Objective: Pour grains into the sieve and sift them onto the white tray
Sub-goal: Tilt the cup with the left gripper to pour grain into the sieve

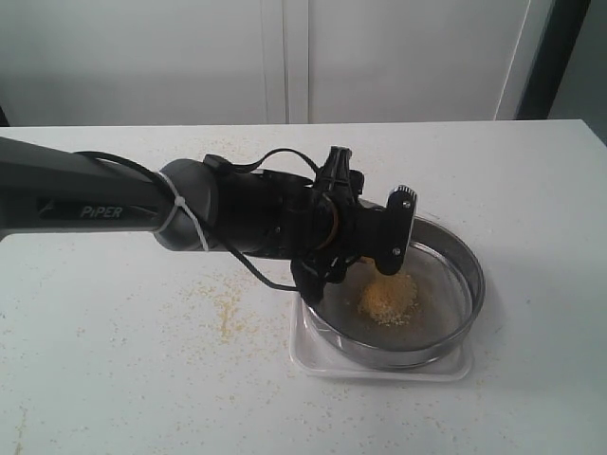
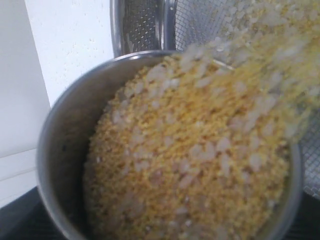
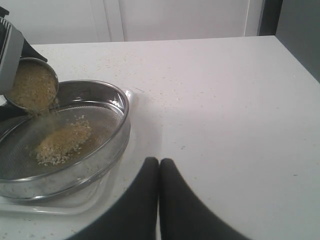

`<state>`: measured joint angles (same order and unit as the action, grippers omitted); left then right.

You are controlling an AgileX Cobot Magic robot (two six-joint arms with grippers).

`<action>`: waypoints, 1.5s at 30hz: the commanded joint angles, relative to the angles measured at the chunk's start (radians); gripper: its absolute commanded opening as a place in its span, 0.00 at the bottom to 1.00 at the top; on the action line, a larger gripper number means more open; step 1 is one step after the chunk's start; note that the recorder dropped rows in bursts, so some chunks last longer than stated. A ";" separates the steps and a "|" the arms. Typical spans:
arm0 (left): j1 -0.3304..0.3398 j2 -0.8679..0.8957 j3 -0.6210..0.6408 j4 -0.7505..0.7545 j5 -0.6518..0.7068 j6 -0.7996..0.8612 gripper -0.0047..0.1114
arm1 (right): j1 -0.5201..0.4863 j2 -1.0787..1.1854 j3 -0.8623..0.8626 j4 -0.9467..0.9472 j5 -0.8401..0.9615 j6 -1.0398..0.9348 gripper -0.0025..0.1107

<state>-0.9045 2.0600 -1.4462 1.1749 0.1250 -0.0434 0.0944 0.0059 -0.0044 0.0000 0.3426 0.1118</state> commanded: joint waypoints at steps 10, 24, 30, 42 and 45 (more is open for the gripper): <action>-0.005 -0.011 -0.009 0.103 -0.002 -0.001 0.04 | 0.005 -0.006 0.004 -0.008 -0.002 -0.002 0.02; -0.005 -0.011 -0.009 0.168 0.001 -0.001 0.04 | 0.005 -0.006 0.004 -0.008 -0.002 -0.002 0.02; -0.005 -0.011 -0.009 0.172 0.003 -0.001 0.04 | 0.005 -0.006 0.004 -0.008 -0.002 -0.002 0.02; -0.005 -0.011 -0.009 0.216 0.006 -0.001 0.04 | 0.005 -0.006 0.004 -0.008 -0.002 -0.002 0.02; -0.005 -0.011 -0.009 0.229 0.006 -0.001 0.04 | 0.005 -0.006 0.004 -0.008 -0.002 -0.002 0.02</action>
<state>-0.9045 2.0600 -1.4462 1.3748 0.1228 -0.0396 0.0944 0.0059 -0.0044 0.0000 0.3426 0.1118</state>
